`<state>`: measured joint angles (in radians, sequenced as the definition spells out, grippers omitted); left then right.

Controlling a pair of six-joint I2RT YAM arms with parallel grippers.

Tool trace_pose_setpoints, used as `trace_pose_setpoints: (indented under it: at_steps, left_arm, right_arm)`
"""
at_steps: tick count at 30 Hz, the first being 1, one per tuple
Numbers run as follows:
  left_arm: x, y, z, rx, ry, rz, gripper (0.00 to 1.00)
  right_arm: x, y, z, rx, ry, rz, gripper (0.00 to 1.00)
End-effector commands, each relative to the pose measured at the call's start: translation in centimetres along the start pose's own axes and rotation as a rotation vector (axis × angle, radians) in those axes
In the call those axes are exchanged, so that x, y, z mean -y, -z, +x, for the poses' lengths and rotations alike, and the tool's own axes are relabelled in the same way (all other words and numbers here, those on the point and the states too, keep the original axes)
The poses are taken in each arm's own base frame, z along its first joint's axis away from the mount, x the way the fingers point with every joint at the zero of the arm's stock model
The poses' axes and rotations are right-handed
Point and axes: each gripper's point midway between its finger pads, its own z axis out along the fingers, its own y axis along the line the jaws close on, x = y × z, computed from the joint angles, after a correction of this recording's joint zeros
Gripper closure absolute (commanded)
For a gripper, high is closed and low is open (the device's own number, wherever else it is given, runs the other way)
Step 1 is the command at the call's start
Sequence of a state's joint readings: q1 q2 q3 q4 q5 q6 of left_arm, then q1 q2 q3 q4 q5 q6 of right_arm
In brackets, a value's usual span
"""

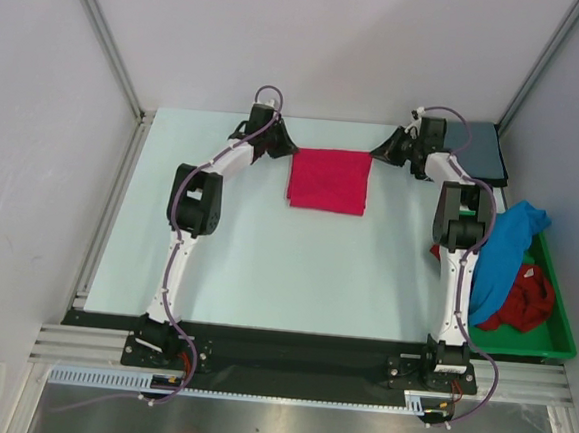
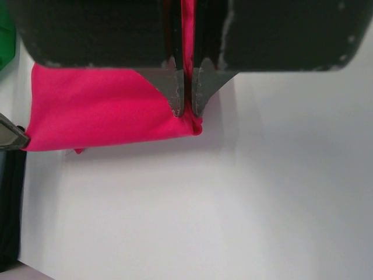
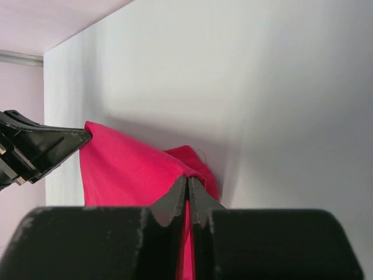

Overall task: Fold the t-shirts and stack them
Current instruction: Fold the tshirt

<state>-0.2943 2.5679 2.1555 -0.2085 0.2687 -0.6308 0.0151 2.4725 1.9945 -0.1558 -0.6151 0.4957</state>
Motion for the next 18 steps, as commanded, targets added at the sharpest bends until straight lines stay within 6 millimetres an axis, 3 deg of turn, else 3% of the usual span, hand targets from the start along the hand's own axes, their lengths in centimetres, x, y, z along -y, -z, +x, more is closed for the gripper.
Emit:
trace_pose_setpoints:
  at_steps: [1, 3, 4, 5, 6, 8, 9, 10, 12, 13, 14, 15, 16, 17, 18]
  left_arm:
    - [1.5, 0.6, -2.8, 0.067, -0.01, 0.038, 0.99]
    - [1.4, 0.8, -3.1, 0.073, -0.016, 0.033, 0.89]
    - [1.5, 1.0, -3.2, 0.074, -0.029, 0.031, 0.75]
    - [1.8, 1.5, -3.4, 0.074, -0.035, 0.031, 0.68]
    - [1.8, 1.8, -3.6, 0.075, -0.041, 0.025, 0.63]
    - [2.1, 3.1, -4.1, 0.081, -0.071, 0.002, 0.54]
    - [2.2, 3.9, -4.4, 0.085, -0.089, -0.003, 0.5]
    - [1.4, 4.1, -3.2, 0.058, -0.09, -0.023, 0.45]
    - [2.5, 6.6, -4.0, 0.079, -0.107, -0.02, 0.41]
    - [1.3, 6.7, -2.1, 0.041, -0.095, -0.038, 0.4]
    - [2.9, 8.7, -2.6, 0.058, -0.106, -0.002, 0.39]
    - [2.9, 9.2, -1.9, 0.05, -0.099, 0.01, 0.38]
    - [3.0, 9.7, -1.2, 0.043, -0.092, 0.026, 0.37]
    - [2.0, 9.7, 1.0, 0.012, -0.079, 0.031, 0.37]
    - [2.9, 10.7, 1.3, 0.009, -0.076, 0.069, 0.38]
  right_arm:
    - [-0.7, -0.7, -0.3, -0.02, 0.031, -0.095, 0.93]
    - [-0.8, -0.6, -0.4, -0.013, 0.033, -0.098, 0.76]
    - [-1.1, -0.4, -0.6, -0.012, 0.035, -0.1, 0.72]
    - [-1.2, -0.2, -0.7, -0.013, 0.035, -0.105, 0.65]
    - [-0.8, 0.9, -1.9, 0.007, 0.028, -0.098, 0.63]
    - [-1.0, 1.7, -1.8, -0.002, 0.016, -0.077, 0.59]
    - [-0.5, 2.1, -0.7, -0.022, -0.004, -0.063, 0.59]
    - [-1.9, 3.3, -1.5, -0.001, 0.014, -0.074, 0.58]
    - [-2.4, 4.4, -0.8, -0.009, 0.009, -0.07, 0.56]
    - [-2.7, 5.4, 0.2, -0.017, 0.002, -0.065, 0.55]
    - [-3.2, 5.7, 1.0, -0.03, 0.003, -0.075, 0.54]
    - [-3.5, 6.0, 1.7, -0.039, 0.007, -0.083, 0.54]
    - [-2.9, 6.1, 3.7, -0.071, -0.013, -0.071, 0.54]
    - [-3.7, 6.9, 3.6, -0.057, 0.008, -0.08, 0.55]
    - [-3.8, 7.1, 4.2, -0.06, 0.019, -0.083, 0.55]
